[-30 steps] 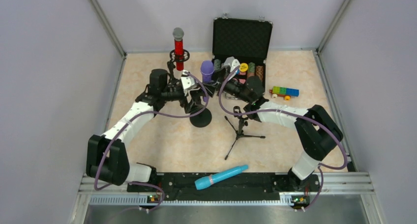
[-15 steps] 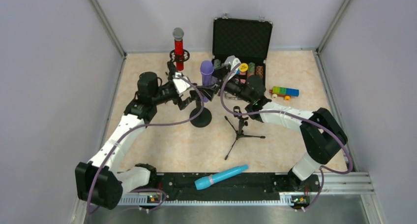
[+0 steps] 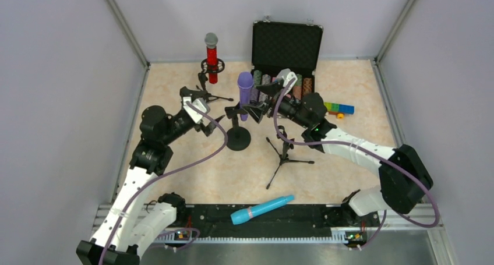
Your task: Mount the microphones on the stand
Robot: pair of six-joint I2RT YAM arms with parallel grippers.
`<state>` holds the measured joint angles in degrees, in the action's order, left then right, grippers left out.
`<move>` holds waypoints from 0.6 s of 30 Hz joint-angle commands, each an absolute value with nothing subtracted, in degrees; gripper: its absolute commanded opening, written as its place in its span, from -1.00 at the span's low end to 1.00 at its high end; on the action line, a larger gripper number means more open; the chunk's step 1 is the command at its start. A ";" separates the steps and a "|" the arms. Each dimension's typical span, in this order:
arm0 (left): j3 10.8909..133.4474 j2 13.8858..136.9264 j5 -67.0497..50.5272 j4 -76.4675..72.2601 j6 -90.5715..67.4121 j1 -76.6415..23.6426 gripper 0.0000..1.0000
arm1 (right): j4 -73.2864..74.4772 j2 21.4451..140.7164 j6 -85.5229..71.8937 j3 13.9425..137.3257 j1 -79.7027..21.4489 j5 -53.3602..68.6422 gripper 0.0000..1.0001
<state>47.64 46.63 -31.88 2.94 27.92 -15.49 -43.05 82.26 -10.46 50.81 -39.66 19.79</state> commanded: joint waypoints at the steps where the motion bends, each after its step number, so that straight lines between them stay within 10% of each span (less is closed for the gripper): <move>1: 44.55 43.05 -32.14 0.56 17.15 -15.56 0.98 | -38.72 75.54 -9.24 48.37 -40.36 16.60 0.98; 18: 39.04 37.86 -41.48 10.56 3.36 -15.56 0.98 | -4.45 57.16 -7.49 45.68 -40.35 6.00 0.98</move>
